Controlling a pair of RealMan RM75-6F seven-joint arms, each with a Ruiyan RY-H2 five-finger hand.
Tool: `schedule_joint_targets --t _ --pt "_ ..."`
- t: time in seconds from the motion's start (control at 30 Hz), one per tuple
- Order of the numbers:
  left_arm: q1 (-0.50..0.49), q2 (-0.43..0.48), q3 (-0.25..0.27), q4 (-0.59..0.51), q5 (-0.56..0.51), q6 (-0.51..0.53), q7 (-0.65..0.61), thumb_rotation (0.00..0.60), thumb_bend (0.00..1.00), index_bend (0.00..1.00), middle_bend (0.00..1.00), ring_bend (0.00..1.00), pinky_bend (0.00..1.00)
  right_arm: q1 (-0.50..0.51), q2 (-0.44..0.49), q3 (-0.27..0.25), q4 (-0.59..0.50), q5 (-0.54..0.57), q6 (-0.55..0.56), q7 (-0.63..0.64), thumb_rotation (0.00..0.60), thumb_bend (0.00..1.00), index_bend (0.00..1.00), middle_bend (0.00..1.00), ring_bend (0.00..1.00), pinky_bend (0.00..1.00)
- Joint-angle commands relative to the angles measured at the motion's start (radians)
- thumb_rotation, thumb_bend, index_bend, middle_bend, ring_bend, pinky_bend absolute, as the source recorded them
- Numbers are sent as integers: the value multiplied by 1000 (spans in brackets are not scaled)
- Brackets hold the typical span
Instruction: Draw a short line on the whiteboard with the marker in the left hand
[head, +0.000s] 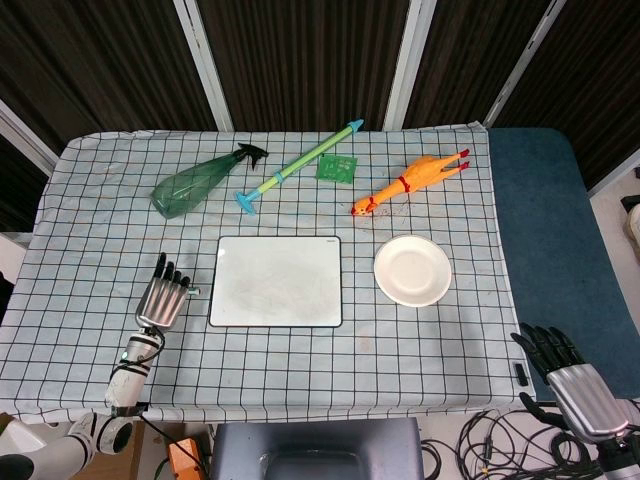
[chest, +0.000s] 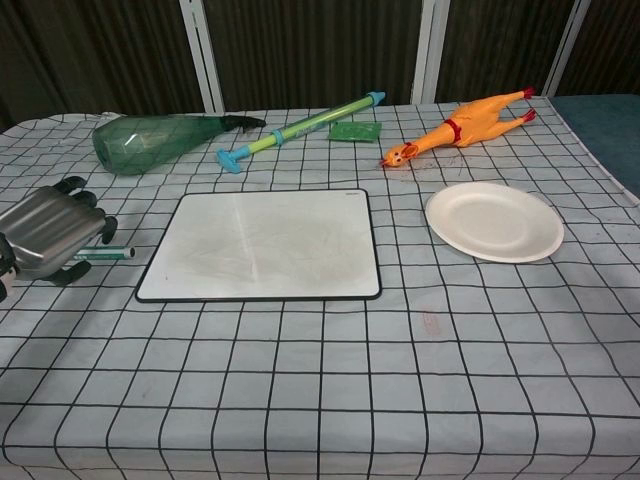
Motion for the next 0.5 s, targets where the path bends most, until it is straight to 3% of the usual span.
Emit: schedule_joint_targets --t 0.03,0.5 --pt "0 0 1 0 0 1 -1 600 370 432 411 216 113 1 0 0 -1 0 -1 -2 600 269 0 0 0 40" --pt "-10 -21 11 49 9 -5 -13 600 370 480 444 240 113 3 1 1 -1 2 -4 0 600 269 0 0 0 40"
